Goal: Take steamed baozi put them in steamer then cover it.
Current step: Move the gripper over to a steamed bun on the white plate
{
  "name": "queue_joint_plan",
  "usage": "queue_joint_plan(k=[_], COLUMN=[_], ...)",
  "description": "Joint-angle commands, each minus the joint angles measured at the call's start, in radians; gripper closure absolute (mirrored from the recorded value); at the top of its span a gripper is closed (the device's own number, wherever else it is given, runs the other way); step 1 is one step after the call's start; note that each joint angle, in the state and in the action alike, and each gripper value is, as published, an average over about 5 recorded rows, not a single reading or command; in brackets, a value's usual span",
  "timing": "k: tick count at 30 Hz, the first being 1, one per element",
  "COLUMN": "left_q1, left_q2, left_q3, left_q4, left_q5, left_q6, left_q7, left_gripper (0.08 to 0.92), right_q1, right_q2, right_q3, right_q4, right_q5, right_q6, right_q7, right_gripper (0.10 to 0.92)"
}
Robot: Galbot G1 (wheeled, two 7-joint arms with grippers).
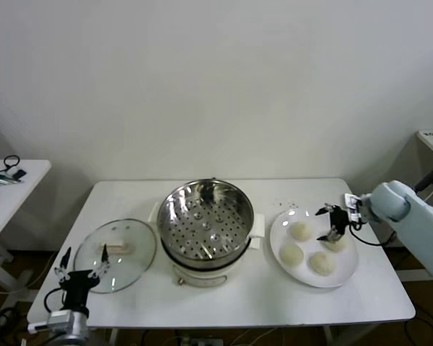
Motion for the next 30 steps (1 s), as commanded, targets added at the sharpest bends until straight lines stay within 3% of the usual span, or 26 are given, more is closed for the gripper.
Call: queue_joint_plan(k=[1, 15, 30], left_q1=[-0.008, -0.05, -0.059], left_q2=[0.007, 0.029, 0.033], left_q3=[0.0, -0.003, -0.008], left_q4=[-0.004, 0.013, 0.036], left_q5=[-0.014, -0.024, -0.029], left_q6=[0.019, 0.052, 0.051], left_q7=[-0.019, -0.043, -0.042], left_gripper=[0.177, 0.177, 0.177], right_q1=[0.2, 0.167, 0.158], right_q2=[0.144, 0.281, 0.342], right_q3=[-0.265, -0.234, -0.243], right_q4=[-0.23, -0.374, -0.432], right_q5=[-0.016, -0.031, -0.055], right_q6=[0.024, 0.052, 0.078], right_q7=[-0.065, -0.052, -0.061], right_gripper=[0.203, 0.203, 0.203])
